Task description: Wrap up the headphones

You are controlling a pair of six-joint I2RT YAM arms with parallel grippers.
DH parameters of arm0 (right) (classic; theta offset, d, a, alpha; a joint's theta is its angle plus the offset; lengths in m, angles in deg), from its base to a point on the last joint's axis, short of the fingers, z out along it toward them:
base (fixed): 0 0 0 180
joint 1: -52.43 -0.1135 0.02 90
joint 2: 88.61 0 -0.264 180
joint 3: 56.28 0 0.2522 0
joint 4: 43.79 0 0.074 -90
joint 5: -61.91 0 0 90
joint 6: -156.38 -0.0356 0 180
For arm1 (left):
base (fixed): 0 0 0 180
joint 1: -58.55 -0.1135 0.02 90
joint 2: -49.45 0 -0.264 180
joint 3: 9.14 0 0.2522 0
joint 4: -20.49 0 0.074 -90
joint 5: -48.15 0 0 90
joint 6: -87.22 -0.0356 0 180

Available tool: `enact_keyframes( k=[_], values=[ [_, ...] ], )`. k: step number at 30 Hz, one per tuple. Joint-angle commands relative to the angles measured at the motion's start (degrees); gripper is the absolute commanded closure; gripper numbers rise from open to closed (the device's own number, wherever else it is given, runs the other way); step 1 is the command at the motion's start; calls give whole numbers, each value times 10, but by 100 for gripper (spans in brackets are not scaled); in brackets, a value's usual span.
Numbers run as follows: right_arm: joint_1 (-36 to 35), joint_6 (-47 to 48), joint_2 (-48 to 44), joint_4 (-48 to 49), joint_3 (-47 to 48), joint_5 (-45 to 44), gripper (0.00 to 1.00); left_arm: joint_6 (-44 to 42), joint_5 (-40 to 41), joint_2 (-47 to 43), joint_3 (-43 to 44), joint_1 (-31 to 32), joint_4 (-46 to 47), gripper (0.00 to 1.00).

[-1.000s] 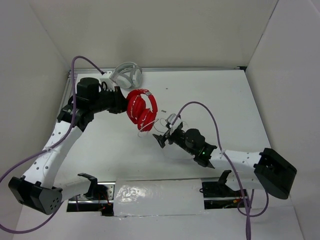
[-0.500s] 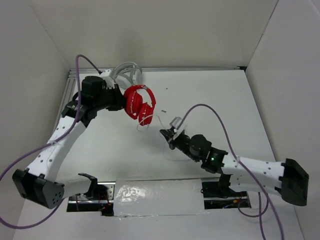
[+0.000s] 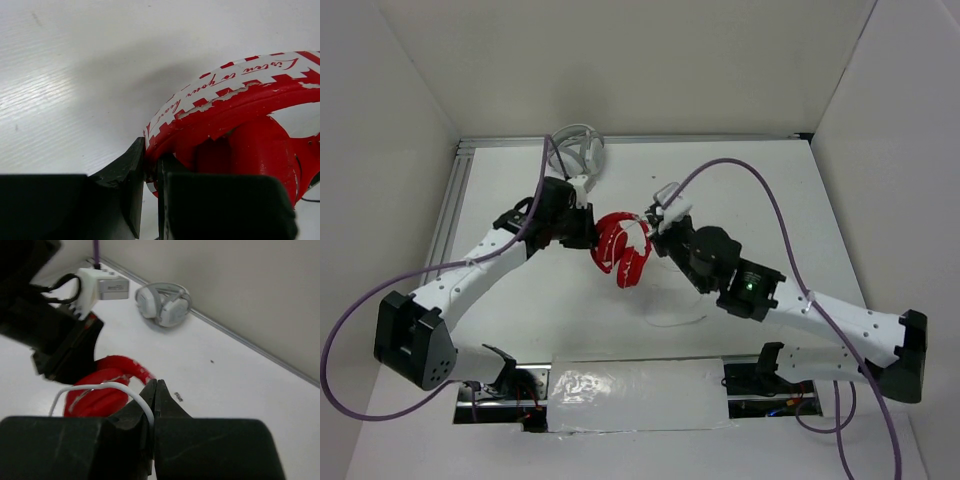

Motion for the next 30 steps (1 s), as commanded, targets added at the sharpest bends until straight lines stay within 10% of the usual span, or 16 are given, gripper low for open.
enact_keyframes(
  k=[1, 10, 22, 30],
  values=[
    [62, 6, 39, -64, 60, 33, 100, -24, -20, -12, -12, 37, 62, 100],
    [232, -28, 49, -24, 48, 226, 100, -36, -66, -158, -106, 86, 107, 100],
    [271, -83, 140, 37, 5, 366, 100, -53, -181, -267, -106, 100, 112, 100],
    [276, -186, 205, 139, -53, 472, 99, 19, -120, -285, -50, 101, 127, 100]
  ],
)
